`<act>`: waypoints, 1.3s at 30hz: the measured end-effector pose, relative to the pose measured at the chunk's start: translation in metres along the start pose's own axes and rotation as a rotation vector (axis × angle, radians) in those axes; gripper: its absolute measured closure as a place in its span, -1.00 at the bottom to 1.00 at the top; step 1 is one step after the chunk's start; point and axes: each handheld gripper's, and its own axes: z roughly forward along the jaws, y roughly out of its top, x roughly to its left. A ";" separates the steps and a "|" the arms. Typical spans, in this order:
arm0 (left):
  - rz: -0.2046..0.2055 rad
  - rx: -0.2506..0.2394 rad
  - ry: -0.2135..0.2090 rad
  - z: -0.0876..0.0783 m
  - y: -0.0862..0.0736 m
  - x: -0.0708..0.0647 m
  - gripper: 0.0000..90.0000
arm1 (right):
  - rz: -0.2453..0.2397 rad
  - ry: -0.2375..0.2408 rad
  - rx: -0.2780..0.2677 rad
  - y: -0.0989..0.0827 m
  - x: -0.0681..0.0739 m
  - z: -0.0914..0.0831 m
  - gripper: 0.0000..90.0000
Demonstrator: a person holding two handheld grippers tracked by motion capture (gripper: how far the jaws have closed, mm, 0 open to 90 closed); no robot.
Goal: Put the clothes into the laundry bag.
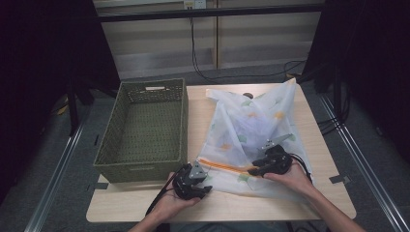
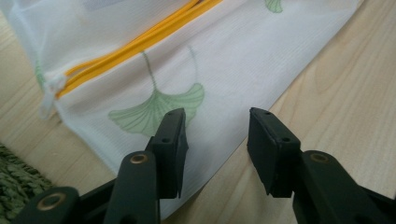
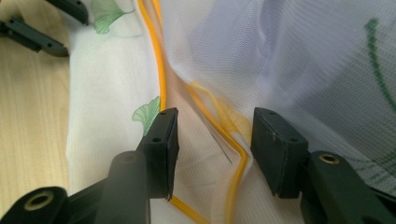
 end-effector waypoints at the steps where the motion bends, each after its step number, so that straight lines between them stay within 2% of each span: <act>1: -0.023 -0.013 -0.007 0.001 -0.001 0.001 0.23 | 0.008 -0.002 0.000 0.000 -0.001 -0.001 0.15; 3: -0.032 -0.026 -0.012 0.002 -0.002 0.004 0.25 | 0.014 -0.015 -0.003 -0.001 -0.004 -0.003 0.13; 4: -0.031 -0.020 -0.016 0.001 -0.002 0.005 0.24 | 0.006 -0.021 -0.005 -0.002 -0.005 -0.003 0.11; 5: -0.028 -0.008 -0.023 0.000 -0.002 0.005 0.24 | 0.018 -0.035 -0.001 -0.002 -0.004 -0.004 0.08; 6: -0.018 -0.017 -0.029 0.000 -0.003 0.005 0.23 | 0.011 -0.042 -0.008 -0.002 -0.006 -0.005 0.07; 7: -0.033 -0.033 -0.041 0.001 -0.004 0.003 0.23 | 0.016 -0.047 -0.004 -0.003 -0.005 -0.005 0.05; 8: -0.029 -0.017 -0.051 -0.001 -0.003 0.002 0.23 | 0.021 -0.048 -0.005 -0.003 -0.005 -0.006 0.01; 9: -0.042 -0.048 -0.066 0.001 -0.004 0.000 0.23 | 0.012 -0.052 -0.010 -0.003 -0.006 -0.006 -0.02; 11: -0.005 -0.018 -0.067 0.000 -0.003 -0.003 0.24 | 0.024 -0.051 -0.009 -0.004 -0.006 -0.006 -0.09; 12: -0.013 -0.038 -0.071 0.001 -0.004 -0.004 0.24 | 0.024 -0.052 -0.011 -0.004 -0.006 -0.008 -0.10; 15: -0.009 -0.034 -0.081 -0.002 -0.002 -0.004 0.28 | 0.000 -0.044 -0.056 -0.001 -0.002 -0.015 -0.09; 16: -0.006 -0.053 -0.063 -0.003 -0.001 -0.005 0.27 | -0.015 -0.046 -0.080 0.001 -0.001 -0.019 -0.09; 17: -0.012 -0.086 -0.061 -0.004 0.000 -0.005 0.24 | -0.015 -0.042 -0.114 0.003 0.000 -0.023 -0.08; 18: -0.013 -0.086 -0.063 -0.006 0.002 -0.004 0.21 | -0.019 -0.042 -0.149 0.004 0.002 -0.027 -0.03; 20: -0.015 -0.145 -0.053 -0.013 0.005 -0.006 0.14 | -0.031 -0.054 -0.189 0.005 0.005 -0.033 0.01; 21: -0.014 -0.155 -0.044 -0.017 0.007 -0.006 0.09 | -0.023 -0.056 -0.220 0.005 0.006 -0.036 0.05; 22: -0.016 -0.172 -0.012 -0.021 0.009 -0.008 0.05 | -0.023 -0.047 -0.237 0.006 0.007 -0.039 0.11; 23: -0.001 -0.181 0.002 -0.023 0.011 -0.010 0.03 | -0.033 -0.050 -0.250 0.006 0.008 -0.041 0.12; 24: 0.020 -0.193 0.009 -0.025 0.012 -0.012 0.02 | -0.035 -0.055 -0.263 0.007 0.010 -0.042 0.13; 26: 0.019 -0.227 0.028 -0.032 0.014 -0.014 -0.06 | -0.026 -0.037 -0.284 0.008 0.012 -0.045 0.13; 28: 0.021 -0.243 0.044 -0.038 0.015 -0.014 -0.18 | -0.032 -0.050 -0.308 0.009 0.015 -0.048 0.12; 29: 0.012 -0.253 0.053 -0.042 0.016 -0.014 -0.24 | -0.028 -0.049 -0.315 0.009 0.016 -0.050 0.11; 30: -0.004 -0.281 0.043 -0.047 0.015 -0.012 -0.32 | -0.027 -0.051 -0.324 0.009 0.017 -0.051 0.05; 31: -0.008 -0.285 0.048 -0.051 0.015 -0.012 -0.35 | -0.029 -0.074 -0.327 0.007 0.018 -0.054 0.00; 32: -0.012 -0.309 0.049 -0.056 0.015 -0.011 -0.38 | -0.032 -0.088 -0.332 0.005 0.019 -0.056 -0.01; 34: -0.025 -0.362 0.061 -0.066 0.013 -0.008 -0.42 | -0.010 -0.080 -0.359 -0.002 0.018 -0.062 -0.05; 35: -0.031 -0.378 0.061 -0.068 0.012 -0.006 -0.44 | -0.004 -0.094 -0.371 -0.006 0.019 -0.066 -0.06; 38: -0.050 -0.388 0.078 -0.076 0.010 0.001 -0.50 | 0.003 -0.105 -0.388 -0.013 0.020 -0.074 -0.07; 39: -0.070 -0.381 0.086 -0.079 0.008 0.003 -0.51 | 0.005 -0.118 -0.407 -0.015 0.022 -0.077 -0.10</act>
